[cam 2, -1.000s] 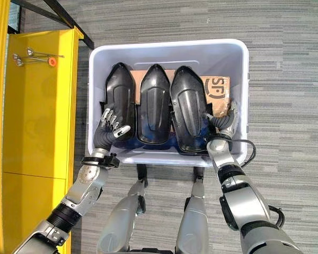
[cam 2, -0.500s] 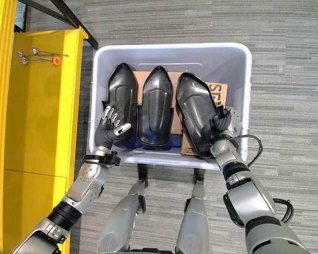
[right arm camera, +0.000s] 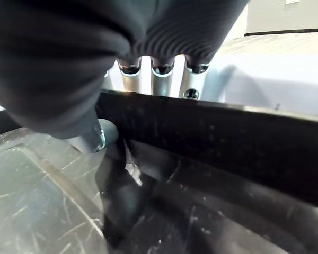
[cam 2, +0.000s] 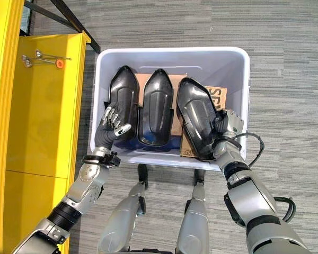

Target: Move parts from the plastic box to the shelf.

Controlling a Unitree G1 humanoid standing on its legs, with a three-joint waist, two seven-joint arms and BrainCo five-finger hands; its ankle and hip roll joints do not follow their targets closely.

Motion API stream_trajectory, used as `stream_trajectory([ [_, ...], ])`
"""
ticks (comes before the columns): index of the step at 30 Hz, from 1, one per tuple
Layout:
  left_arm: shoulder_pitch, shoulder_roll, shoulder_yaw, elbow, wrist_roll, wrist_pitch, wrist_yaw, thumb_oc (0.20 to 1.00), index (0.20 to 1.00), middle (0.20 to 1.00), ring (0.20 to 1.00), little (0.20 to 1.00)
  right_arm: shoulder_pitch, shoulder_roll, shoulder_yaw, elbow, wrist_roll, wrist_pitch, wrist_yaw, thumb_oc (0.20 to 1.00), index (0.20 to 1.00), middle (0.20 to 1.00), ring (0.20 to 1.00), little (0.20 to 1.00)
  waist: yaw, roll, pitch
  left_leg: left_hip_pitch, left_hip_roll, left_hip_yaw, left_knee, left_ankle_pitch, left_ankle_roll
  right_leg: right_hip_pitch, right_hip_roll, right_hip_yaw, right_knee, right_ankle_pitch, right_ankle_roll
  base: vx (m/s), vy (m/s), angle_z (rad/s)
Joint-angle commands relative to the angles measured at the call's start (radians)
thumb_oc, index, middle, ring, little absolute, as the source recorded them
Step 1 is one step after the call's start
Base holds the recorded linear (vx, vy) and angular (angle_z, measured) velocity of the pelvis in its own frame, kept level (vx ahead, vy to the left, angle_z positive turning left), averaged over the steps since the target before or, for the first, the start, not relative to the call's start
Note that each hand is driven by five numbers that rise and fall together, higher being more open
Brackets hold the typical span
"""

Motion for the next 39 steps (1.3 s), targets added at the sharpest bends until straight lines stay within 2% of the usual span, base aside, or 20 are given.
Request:
stream_trajectory([
  [1,-0.009,0.021,0.047,-0.088,0.005,-0.050,-0.009,1.000,1.000,1.000,1.000,1.000,0.102,0.083,0.074,0.083,-0.013,0.020,0.098,0.200,0.200,0.200,0.200,0.200,0.021,0.000,0.043,-0.062,0.055,-0.033,0.152,-0.106,-0.054,0.019,-0.083,0.003,0.116,-0.051,0.033,0.00,0.000,0.00],
  [5,-0.005,0.025,0.053,-0.087,0.010,-0.049,-0.001,1.000,1.000,1.000,1.000,1.000,0.100,0.073,0.005,0.035,0.106,-0.022,0.066,0.200,0.200,0.200,0.200,0.200,0.015,-0.004,0.041,-0.059,0.058,-0.032,0.152,-0.106,-0.054,0.018,-0.082,0.004,0.117,-0.051,0.032,0.00,0.000,0.00],
  [6,-0.003,0.025,0.063,-0.086,0.014,-0.052,0.012,1.000,1.000,1.000,1.000,1.000,0.117,0.060,-0.032,-0.045,0.165,-0.055,0.032,0.200,0.200,0.200,0.200,0.200,0.006,-0.011,0.042,-0.055,0.060,-0.029,0.148,-0.105,-0.054,0.018,-0.079,0.006,0.117,-0.051,0.033,0.00,0.000,0.00],
  [9,0.003,0.024,0.085,-0.080,0.025,-0.054,0.033,1.000,1.000,1.000,1.000,1.000,0.159,0.041,-0.076,-0.223,0.228,-0.097,0.004,0.200,0.200,0.200,0.200,0.200,-0.010,-0.026,0.041,-0.048,0.065,-0.025,0.143,-0.106,-0.055,0.017,-0.074,0.012,0.116,-0.050,0.032,0.00,0.000,0.01],
  [11,0.012,0.020,0.104,-0.078,0.024,-0.056,0.047,1.000,1.000,1.000,1.000,1.000,0.207,0.028,-0.135,-0.410,0.270,-0.135,-0.020,0.200,0.200,0.200,0.200,0.200,-0.027,-0.037,0.038,-0.044,0.070,-0.023,0.142,-0.108,-0.056,0.015,-0.070,0.016,0.117,-0.050,0.032,-0.01,-0.008,-0.06],
  [17,0.039,0.025,0.114,-0.082,0.018,-0.053,0.052,1.000,1.000,1.000,1.000,1.000,0.282,0.042,-0.245,-0.662,0.347,-0.213,-0.040,0.200,0.200,0.200,0.200,0.200,-0.048,-0.052,0.032,-0.039,0.077,-0.022,0.150,-0.115,-0.055,0.014,-0.065,0.025,0.126,-0.057,0.028,-0.01,-0.014,-0.06],
  [22,0.058,0.031,0.128,-0.085,0.015,-0.047,0.047,1.000,1.000,1.000,1.000,1.000,0.321,0.057,-0.273,-0.786,0.370,-0.252,-0.020,0.200,0.200,0.200,0.200,0.200,-0.055,-0.062,0.021,-0.032,0.084,-0.017,0.148,-0.116,-0.055,0.017,-0.059,0.027,0.122,-0.056,0.028,0.00,-0.012,-0.02],
  [34,0.108,0.035,0.155,-0.099,0.020,-0.038,0.031,1.000,1.000,1.000,1.000,1.000,0.430,0.052,-0.287,-1.047,0.338,-0.287,0.027,0.200,0.200,0.200,0.200,0.200,-0.068,-0.079,-0.010,0.001,0.094,-0.015,0.153,-0.121,-0.059,0.045,-0.052,0.030,0.123,-0.065,0.026,0.00,-0.003,-0.02],
  [39,0.166,0.041,0.188,-0.082,0.023,-0.022,0.000,1.000,1.000,1.000,1.000,1.000,0.507,0.053,-0.245,-1.135,0.425,-0.303,0.144,0.200,0.200,0.200,0.200,0.200,-0.067,-0.103,-0.059,0.073,0.117,-0.021,0.114,-0.100,-0.071,0.099,-0.037,0.029,0.108,-0.070,0.020,0.03,-0.053,-0.04],
])
